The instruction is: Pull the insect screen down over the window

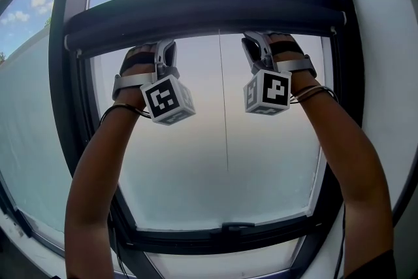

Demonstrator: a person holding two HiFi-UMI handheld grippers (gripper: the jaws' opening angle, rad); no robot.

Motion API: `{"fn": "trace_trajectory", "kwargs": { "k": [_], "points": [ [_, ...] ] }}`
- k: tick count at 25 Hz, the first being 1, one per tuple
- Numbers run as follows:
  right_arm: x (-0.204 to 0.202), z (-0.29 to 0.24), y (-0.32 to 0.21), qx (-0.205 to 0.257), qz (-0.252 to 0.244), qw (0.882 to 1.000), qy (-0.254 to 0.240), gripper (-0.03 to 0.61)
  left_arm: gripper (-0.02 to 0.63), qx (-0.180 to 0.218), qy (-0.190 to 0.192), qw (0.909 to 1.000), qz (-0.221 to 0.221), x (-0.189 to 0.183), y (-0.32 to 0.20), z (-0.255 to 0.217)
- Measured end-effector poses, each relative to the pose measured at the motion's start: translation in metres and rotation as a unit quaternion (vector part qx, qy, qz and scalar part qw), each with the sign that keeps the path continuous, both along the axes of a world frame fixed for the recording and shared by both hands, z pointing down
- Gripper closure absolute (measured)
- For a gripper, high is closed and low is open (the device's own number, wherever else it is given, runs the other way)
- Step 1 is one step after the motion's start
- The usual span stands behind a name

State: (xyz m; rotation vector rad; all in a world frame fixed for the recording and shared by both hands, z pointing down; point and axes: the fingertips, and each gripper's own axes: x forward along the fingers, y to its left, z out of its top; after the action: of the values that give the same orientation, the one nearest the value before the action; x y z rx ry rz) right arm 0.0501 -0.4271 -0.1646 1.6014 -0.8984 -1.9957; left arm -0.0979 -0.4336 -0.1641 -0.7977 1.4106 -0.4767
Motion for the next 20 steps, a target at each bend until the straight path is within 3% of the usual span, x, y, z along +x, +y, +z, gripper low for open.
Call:
{"fn": "trace_trajectory", "kwargs": {
  "k": [2,7,11,16,20],
  "points": [
    [-0.003,-0.003,0.000,0.003,0.000,1.000,0.007,0.512,0.496,-0.011,-0.011,0.9997,-0.021,-0.001,-0.005,0.002],
    [-0.004,-0.012,-0.003,0.004,0.015,1.000,0.014,0.475,0.397,-0.027,-0.019,0.9984,-0.045,0.002,-0.014,-0.003],
    [0.004,-0.018,-0.014,-0.017,0.041,0.999,0.005,0.446,0.393,-0.025,-0.019,0.9977,-0.061,0.003,-0.019,-0.008],
    [0.017,-0.023,-0.028,-0.052,0.076,0.996,-0.001,0.430,0.390,-0.054,-0.012,0.9950,-0.082,0.001,-0.033,-0.014],
    [0.018,-0.023,-0.032,-0.052,0.080,0.995,0.012,0.430,0.389,-0.043,-0.008,0.9955,-0.084,0.001,-0.033,-0.019]
  ]
}}
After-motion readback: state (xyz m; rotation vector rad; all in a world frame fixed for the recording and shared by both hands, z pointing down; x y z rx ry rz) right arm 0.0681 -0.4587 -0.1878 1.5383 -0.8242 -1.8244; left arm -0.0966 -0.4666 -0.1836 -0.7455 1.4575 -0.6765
